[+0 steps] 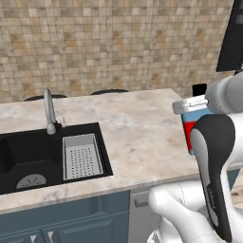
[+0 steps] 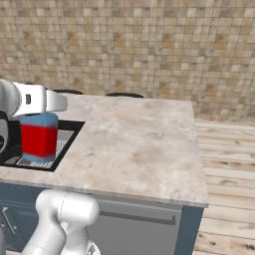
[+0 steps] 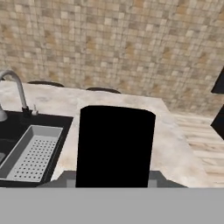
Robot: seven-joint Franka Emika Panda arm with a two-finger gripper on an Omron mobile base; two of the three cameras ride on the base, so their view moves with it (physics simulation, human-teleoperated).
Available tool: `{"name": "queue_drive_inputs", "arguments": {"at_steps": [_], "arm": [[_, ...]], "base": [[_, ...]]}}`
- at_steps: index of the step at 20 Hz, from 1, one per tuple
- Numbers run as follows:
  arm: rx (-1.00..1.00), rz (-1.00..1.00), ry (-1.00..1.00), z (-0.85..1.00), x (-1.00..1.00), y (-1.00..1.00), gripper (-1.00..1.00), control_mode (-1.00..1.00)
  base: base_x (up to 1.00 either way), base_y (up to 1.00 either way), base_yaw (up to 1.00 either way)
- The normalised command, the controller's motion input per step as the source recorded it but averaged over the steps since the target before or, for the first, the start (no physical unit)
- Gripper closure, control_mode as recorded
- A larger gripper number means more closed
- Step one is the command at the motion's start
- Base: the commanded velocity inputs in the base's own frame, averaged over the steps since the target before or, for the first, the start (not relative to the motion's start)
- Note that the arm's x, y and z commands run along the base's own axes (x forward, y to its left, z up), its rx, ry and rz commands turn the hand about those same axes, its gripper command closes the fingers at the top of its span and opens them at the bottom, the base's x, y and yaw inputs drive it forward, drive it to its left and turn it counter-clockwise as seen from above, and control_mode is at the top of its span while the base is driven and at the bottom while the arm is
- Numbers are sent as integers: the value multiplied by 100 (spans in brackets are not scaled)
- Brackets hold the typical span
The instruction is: Place the beer and liquor on the top shelf of the fridge to keep them out of children's reach, and place the tangerine on lower shelves for easy access.
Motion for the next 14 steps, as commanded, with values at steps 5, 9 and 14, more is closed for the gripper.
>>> {"name": "queue_drive_inputs", "arguments": {"at_steps": [5,9,14], "arm": [[0,-2,0,0,-35,-13,100,100],[0,0,0,0,0,0,100,100],[0,0,0,0,0,0,100,100]], "base": [[-28,-15,-2],[-60,-71,-12],[-24,-96,-19]]}}
